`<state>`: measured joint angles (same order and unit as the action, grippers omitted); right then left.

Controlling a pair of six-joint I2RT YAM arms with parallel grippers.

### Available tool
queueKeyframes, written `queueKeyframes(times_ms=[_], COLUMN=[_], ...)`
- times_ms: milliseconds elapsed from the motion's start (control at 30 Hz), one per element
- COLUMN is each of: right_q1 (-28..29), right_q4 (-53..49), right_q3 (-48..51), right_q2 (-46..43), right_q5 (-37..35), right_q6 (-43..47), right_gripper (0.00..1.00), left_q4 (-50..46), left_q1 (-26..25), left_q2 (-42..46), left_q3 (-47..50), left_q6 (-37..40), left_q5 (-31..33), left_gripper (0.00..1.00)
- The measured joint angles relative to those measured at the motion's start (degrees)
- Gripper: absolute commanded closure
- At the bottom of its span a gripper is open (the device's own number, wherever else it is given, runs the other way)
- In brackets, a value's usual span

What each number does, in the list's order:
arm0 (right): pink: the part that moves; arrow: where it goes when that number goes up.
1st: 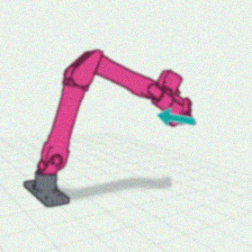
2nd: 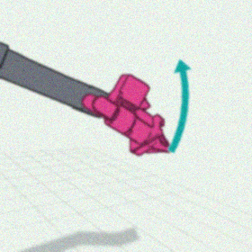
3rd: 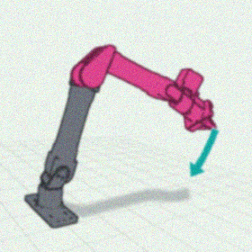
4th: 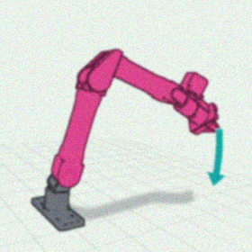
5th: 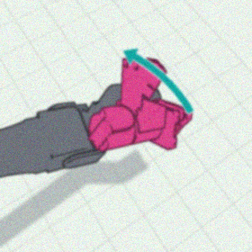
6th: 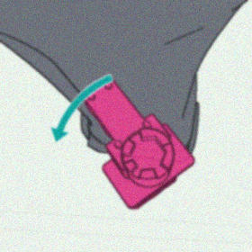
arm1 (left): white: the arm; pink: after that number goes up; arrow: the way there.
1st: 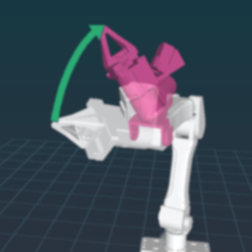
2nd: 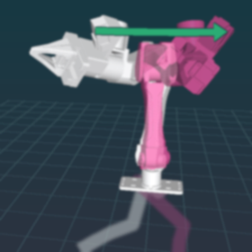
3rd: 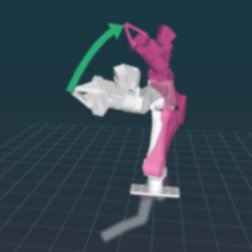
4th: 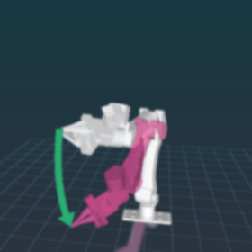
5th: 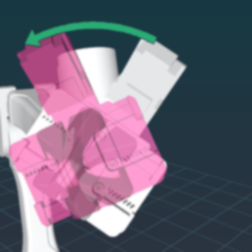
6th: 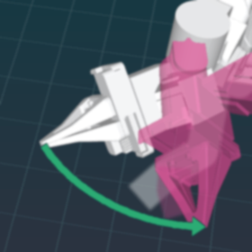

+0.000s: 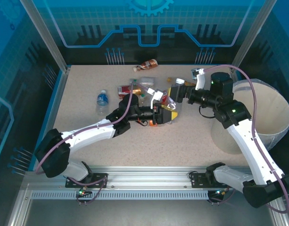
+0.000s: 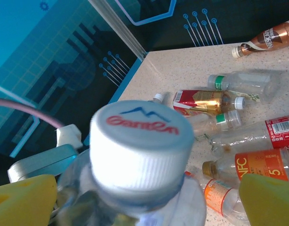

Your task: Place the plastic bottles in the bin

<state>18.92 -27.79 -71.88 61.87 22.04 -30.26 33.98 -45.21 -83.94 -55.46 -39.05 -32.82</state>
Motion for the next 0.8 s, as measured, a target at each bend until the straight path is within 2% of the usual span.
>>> queueKeyframes(times_ms=[233,367,500,633,800], right_q1=[0.5,0.5,0.5,0.5,0.5], right_q4=[1.8,1.9,1.7,1.1,-0.7], right_q3=[1.1,1.6,1.6,1.6,1.1], right_q2=[0.0,0.0,-0.1,-0.1,-0.1], right_q5=[-0.1,0.1,-0.3,-1.0,-3.2], right_q6=[-1.4,-1.2,-0.8,-0.3,1.6], right_gripper=[0.33,0.44,0.5,0.54,0.56], left_q4=[5.7,5.9,6.2,6.3,1.3], left_q1=[0.0,0.1,0.1,0.0,0.1], left_q2=[-3.1,-3.6,-3.6,-4.1,-4.2], left_q3=[0.0,0.0,0.0,-0.1,-2.3], left_q6=[-3.2,-3.7,-3.7,-4.1,-3.1], left_q5=[-1.6,-1.7,-1.7,-1.7,0.2], left_gripper=[0.49,0.49,0.48,0.4,0.29])
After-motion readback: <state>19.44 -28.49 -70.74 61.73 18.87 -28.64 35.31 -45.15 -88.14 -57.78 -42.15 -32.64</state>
